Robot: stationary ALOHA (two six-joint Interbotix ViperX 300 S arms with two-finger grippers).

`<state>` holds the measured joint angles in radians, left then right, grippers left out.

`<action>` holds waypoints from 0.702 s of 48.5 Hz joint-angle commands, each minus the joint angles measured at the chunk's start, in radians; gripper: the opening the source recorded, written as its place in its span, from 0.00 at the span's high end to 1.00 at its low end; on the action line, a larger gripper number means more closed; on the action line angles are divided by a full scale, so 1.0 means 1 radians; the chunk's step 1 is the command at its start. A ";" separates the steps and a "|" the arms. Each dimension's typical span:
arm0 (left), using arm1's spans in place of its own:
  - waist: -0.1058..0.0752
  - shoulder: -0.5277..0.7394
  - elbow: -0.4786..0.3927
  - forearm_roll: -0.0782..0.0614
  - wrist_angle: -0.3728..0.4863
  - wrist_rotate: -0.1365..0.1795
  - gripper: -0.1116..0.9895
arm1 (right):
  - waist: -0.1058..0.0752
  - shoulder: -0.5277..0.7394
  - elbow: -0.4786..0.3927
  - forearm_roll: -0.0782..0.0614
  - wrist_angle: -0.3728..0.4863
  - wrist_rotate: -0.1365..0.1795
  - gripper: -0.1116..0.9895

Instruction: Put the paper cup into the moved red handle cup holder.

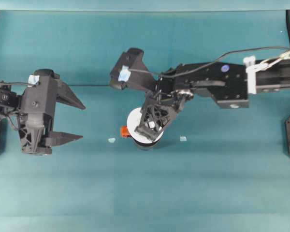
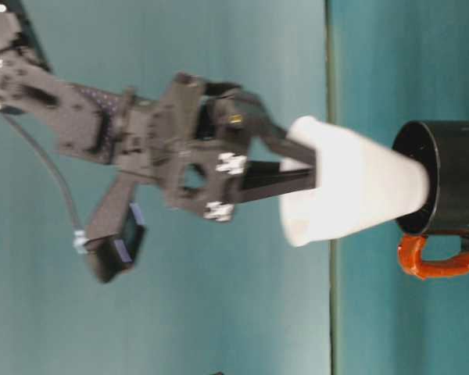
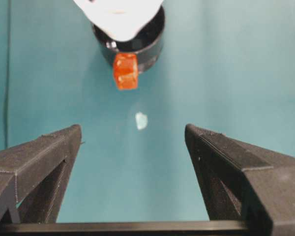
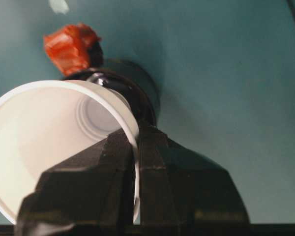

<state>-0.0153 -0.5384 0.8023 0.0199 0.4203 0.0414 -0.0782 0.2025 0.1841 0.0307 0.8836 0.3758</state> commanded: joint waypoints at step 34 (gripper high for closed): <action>0.002 -0.003 -0.005 0.002 -0.005 0.002 0.05 | 0.018 -0.005 0.034 -0.014 -0.083 -0.009 1.00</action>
<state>-0.0153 -0.5400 0.8084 0.0199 0.4203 0.0460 -0.0629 0.2132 0.2240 0.0199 0.8053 0.3758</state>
